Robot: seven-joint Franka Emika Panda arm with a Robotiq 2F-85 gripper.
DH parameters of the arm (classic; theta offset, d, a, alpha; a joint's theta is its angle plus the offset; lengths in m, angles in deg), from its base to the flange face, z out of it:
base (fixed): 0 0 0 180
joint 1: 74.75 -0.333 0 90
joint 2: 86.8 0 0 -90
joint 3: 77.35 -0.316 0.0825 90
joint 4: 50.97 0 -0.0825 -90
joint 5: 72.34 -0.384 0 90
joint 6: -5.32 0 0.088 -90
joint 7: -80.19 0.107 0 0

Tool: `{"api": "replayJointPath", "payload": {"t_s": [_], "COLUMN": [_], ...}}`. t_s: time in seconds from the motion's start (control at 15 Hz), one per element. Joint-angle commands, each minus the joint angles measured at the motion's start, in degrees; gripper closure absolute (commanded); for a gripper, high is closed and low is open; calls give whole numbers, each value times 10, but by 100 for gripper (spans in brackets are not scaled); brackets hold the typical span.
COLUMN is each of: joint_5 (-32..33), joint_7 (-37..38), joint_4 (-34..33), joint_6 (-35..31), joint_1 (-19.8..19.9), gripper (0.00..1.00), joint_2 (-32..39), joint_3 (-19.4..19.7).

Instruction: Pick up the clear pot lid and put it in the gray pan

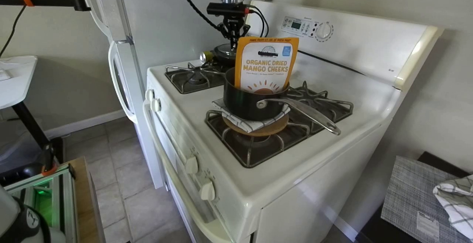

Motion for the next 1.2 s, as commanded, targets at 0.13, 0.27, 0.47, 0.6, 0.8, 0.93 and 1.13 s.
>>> {"api": "replayJointPath", "payload": {"t_s": [0.13,0.27,0.47,0.6,0.8,0.93,1.13], "joint_5": [-2,-3,-3,-6,-8,-7,-5], "joint_7": [9,10,10,9,8,9,6], "joint_4": [-29,-27,-24,-20,-20,-18,-18], "joint_6": [19,15,12,0,-5,-13,-6], "joint_1": [-4,-4,-4,-4,-4,-4,-5], "gripper": [97,97,97,97,97,97,61], "joint_2": [13,16,20,23,27,28,29], "joint_3": [0,0,-1,-3,-5,-6,-7]}}
